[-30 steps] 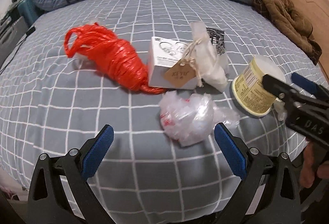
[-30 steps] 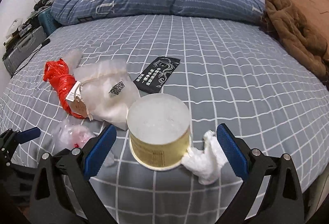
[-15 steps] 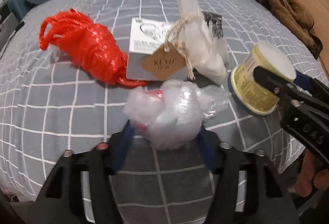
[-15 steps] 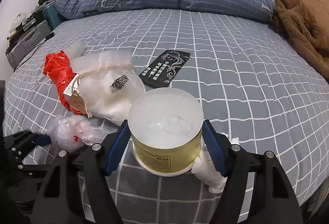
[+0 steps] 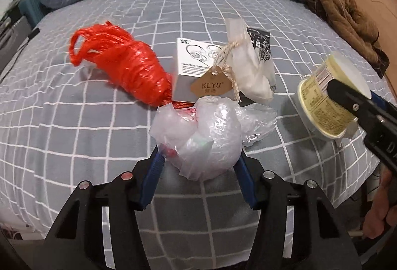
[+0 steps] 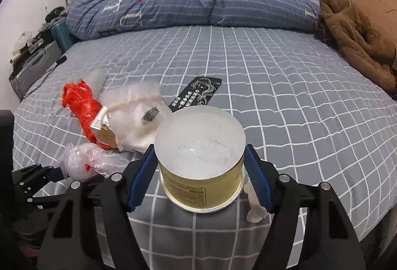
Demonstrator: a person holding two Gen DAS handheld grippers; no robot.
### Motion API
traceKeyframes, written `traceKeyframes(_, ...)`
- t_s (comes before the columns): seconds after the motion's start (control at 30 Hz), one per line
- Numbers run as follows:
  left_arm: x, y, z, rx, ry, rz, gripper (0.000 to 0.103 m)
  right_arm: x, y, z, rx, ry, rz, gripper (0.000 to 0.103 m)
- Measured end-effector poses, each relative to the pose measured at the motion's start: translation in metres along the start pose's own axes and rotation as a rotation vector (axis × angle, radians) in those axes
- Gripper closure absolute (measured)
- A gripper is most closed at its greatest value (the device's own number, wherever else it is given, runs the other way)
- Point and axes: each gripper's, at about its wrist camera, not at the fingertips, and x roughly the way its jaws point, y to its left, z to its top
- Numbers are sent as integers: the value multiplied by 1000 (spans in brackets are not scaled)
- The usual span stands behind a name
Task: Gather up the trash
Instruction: 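Grasp the clear plastic bag with the left tool while the right tool grasps the yellow tub, then carry the clear bag and yellow tub over the black trash bin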
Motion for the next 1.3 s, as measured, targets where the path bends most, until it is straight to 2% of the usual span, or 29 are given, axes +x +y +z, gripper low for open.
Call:
traceKeyframes(0.2, -22, 7, -11, -8, -20, 10, 49, -26, 6, -2, 6, -30, -3, 35)
traceKeyframes(0.8, -78, 27, -59, -17, -52, 30, 49, -97, 28, -41, 30, -59, 18, 35)
traceKeyframes(1.0, -93, 35, -88, -34, -57, 29, 49, -113, 37, -65, 59, -50, 42, 35)
traceKeyframes(1.3, -103, 49, -129, -61, -37, 24, 49, -124, 56, -99, 34, -21, 44, 35)
